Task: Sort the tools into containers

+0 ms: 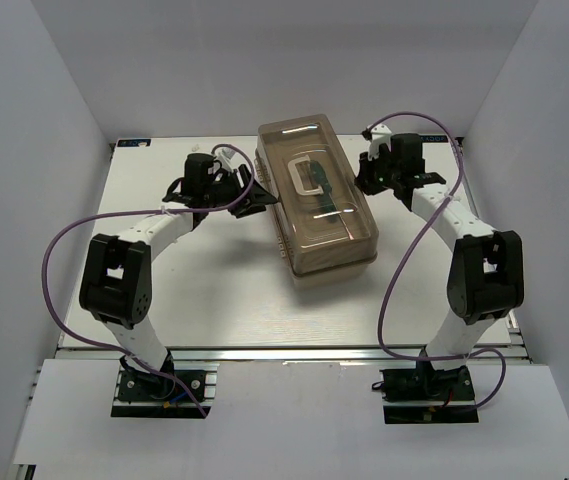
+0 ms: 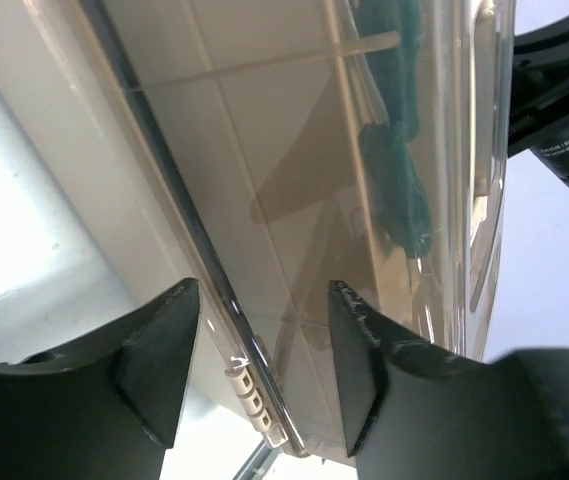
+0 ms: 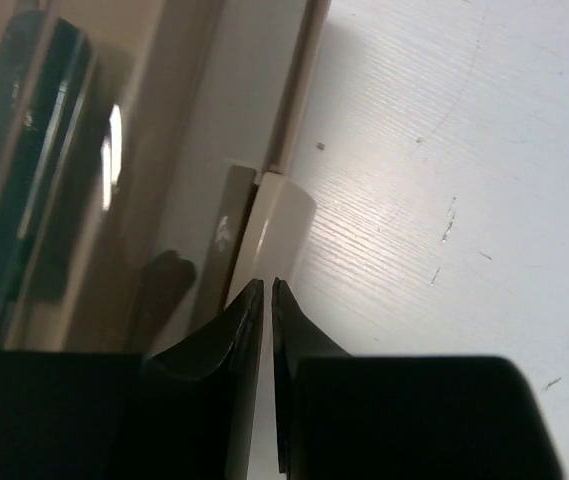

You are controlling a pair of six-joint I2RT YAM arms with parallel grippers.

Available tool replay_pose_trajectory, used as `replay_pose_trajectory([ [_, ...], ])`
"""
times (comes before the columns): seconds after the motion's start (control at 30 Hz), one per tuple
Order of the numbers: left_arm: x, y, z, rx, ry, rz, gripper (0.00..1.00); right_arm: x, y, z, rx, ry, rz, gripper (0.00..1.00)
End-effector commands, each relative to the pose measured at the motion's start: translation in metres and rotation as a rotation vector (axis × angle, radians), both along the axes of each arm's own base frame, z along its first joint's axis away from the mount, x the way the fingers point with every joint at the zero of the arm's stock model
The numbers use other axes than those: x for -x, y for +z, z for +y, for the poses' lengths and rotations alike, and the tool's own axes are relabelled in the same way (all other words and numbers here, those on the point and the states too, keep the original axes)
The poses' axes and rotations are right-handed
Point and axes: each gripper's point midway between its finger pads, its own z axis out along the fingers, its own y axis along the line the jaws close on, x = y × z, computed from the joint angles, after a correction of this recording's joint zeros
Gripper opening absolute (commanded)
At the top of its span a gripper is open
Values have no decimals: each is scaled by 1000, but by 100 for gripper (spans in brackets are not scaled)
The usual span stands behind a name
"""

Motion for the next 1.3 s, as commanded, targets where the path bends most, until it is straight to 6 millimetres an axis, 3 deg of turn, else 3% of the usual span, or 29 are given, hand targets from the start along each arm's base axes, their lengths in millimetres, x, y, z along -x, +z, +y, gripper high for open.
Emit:
replay_pose_trajectory([
  [0.0, -4, 27, 8, 7, 27, -60, 65, -6, 16, -7, -3, 18, -60, 14],
  [0.23, -10, 50, 48, -13, 153, -108, 70, 18, 51, 14, -128, 124, -80, 15],
  [0.33, -10, 54, 60, -17, 182, -113, 70, 15, 65, 8, -162, 89, -84, 16],
  [0.4, -9, 50, 65, -31, 196, -104, 71, 6, 65, -5, -162, 37, -81, 16],
  [0.53, -6, 43, 70, -56, 220, -87, 74, -16, 48, -41, -72, -103, -104, 17],
  [0.67, -5, 38, 73, -68, 239, -77, 77, -22, 8, -57, 36, -119, -48, 16],
  [0.8, -7, 34, 74, -77, 242, -69, 77, 4, -1, -41, -8, -23, -21, 13],
  [0.83, -7, 34, 74, -78, 241, -69, 77, 8, 13, -35, -32, 5, -63, 12],
  [1.27, -11, 22, 71, -73, 229, -42, 78, 70, 45, 32, -40, 211, -112, 11],
])
